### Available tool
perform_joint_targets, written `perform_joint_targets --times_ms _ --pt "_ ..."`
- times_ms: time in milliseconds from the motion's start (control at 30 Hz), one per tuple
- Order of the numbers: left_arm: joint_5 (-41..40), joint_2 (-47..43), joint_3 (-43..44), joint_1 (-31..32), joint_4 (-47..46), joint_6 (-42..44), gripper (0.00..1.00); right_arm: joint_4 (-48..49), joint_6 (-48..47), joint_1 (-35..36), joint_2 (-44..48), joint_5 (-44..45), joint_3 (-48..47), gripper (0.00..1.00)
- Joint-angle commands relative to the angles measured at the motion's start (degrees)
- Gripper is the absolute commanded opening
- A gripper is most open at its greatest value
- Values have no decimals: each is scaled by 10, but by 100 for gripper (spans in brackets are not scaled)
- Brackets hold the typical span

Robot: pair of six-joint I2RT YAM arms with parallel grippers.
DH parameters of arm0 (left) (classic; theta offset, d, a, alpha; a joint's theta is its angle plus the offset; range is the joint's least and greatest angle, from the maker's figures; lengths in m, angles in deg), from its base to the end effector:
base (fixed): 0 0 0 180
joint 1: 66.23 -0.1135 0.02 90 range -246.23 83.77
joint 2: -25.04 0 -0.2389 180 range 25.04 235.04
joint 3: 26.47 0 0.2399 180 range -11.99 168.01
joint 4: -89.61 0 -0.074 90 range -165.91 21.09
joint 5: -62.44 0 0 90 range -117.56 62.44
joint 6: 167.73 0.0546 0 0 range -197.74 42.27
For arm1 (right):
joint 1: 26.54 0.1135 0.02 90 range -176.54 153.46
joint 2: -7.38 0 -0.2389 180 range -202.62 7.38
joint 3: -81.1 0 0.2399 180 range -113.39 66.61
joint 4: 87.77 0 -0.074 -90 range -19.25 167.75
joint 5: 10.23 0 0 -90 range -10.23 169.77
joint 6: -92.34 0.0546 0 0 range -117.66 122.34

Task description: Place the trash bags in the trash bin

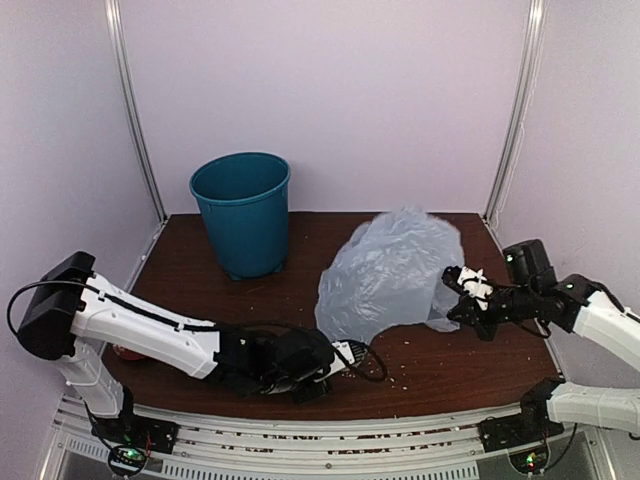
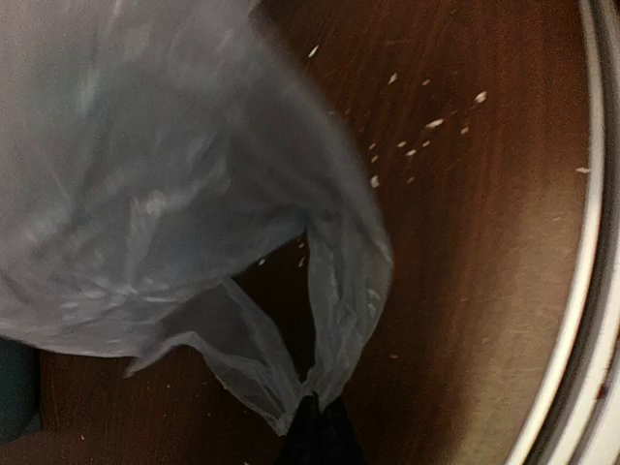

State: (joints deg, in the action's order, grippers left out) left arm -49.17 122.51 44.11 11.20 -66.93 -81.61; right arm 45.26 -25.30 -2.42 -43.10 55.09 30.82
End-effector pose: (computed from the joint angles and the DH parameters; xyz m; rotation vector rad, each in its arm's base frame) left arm 0.0946 -0.3320 0.1458 1.2901 1.9989 -0.2138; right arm 0.1658 0.0992 0.2063 -1.2028 2.0190 0.4838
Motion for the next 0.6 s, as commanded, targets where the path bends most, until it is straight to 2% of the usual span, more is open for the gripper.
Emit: perform_joint_targets --times_ms 0,133,200,367,567 --pt "-4 -103 65 26 -69 -34 0 -58 -59 2 77 -136 -125 0" --pt "-10 -129 79 26 -84 -25 0 -96 -58 2 84 -165 -156 0" --pt "-21 -135 113 26 -80 -3 0 -71 -25 3 84 -146 -174 0" --pt "-68 -96 315 -8 -35 85 0 85 109 2 31 33 -278 0" --pt "-107 35 648 -40 23 212 0 138 115 3 -84 84 -518 0"
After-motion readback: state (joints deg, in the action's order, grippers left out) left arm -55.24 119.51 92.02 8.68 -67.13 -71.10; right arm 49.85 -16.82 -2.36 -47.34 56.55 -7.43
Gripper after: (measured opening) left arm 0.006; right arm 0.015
